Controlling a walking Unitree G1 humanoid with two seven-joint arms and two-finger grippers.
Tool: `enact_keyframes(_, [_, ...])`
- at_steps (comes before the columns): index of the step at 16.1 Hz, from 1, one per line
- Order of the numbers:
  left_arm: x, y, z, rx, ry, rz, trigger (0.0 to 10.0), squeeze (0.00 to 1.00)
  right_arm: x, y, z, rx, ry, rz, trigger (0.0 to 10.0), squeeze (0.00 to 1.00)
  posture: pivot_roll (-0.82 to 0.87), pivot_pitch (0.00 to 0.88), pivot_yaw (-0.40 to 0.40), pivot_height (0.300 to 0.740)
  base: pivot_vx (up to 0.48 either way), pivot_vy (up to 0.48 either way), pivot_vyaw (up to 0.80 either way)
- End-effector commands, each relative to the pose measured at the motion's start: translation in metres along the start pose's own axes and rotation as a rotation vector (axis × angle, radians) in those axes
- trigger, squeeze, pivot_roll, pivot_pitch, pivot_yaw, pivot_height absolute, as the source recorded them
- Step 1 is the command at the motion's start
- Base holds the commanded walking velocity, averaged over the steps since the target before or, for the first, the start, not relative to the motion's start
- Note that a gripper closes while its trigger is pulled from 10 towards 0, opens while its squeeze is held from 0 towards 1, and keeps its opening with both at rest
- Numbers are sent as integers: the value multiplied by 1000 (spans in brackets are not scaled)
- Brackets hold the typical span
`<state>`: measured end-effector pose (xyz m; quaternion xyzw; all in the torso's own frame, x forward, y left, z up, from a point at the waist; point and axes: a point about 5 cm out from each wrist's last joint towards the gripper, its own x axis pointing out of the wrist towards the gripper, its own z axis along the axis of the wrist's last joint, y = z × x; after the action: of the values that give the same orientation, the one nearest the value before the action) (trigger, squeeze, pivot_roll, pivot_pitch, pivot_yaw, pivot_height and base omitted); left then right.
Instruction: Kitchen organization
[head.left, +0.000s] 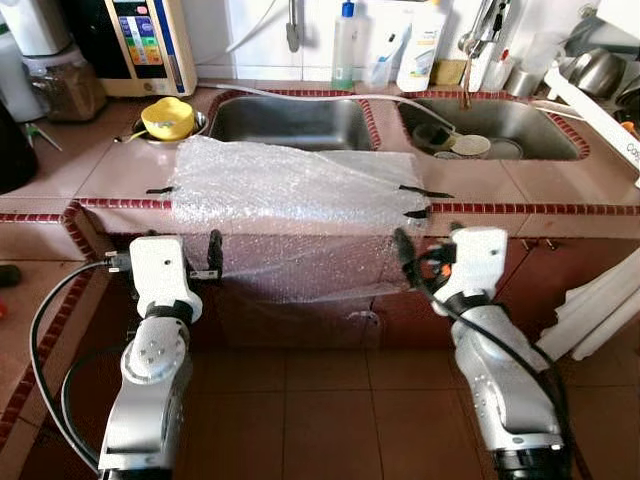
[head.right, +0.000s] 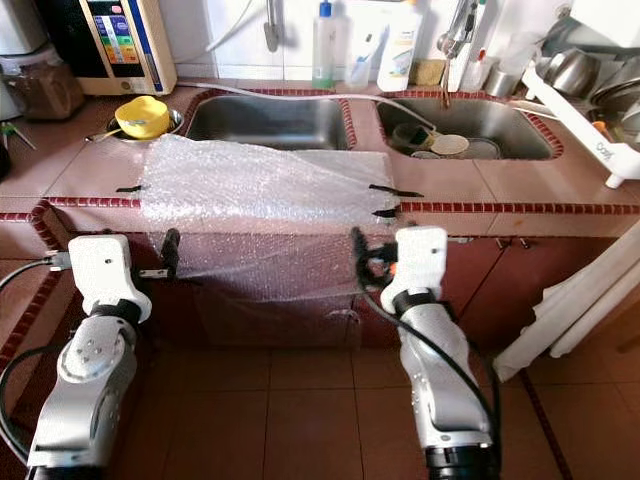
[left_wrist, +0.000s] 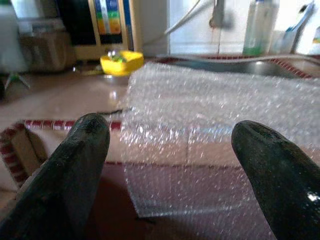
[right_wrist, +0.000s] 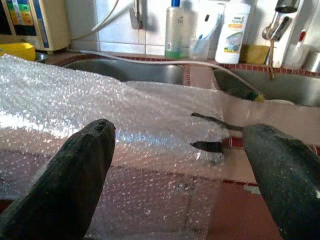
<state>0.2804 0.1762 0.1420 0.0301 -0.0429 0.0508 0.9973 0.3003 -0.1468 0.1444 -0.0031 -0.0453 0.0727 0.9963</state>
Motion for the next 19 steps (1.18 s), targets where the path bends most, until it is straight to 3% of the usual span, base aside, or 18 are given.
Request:
enact_keyframes(1, [-1,-3,7,17,-25,-18,10000,0,0,1,8,-1,-33,5,10000,0,23,38,-2,740,0,0,0])
enact_keyframes(2, [-2,-1,10,13,-30,-16,10000,0,1,6,10,-43,-38,16,10000,0,3,41,3,740,0,0,0])
enact_keyframes(4, [-3,0,9,16,-35,-25,10000,0,-1,13,10,54,-44,29,10000,0,-23,29,0,740,0,0,0])
enact_keyframes(7, [4,-2,11,6,-43,-12,10000,0,-6,16,14,14,-77,68,10000,0,-13,29,-13,740,0,0,0])
enact_keyframes(9, [6,-3,17,-10,-58,12,10000,0,-6,19,9,50,-33,115,10000,0,10,37,-17,740,0,0,0])
enact_keyframes(19, [1,-9,10,-48,-21,-7,10000,0,-6,12,12,0,-45,119,10000,0,-15,52,-34,740,0,0,0])
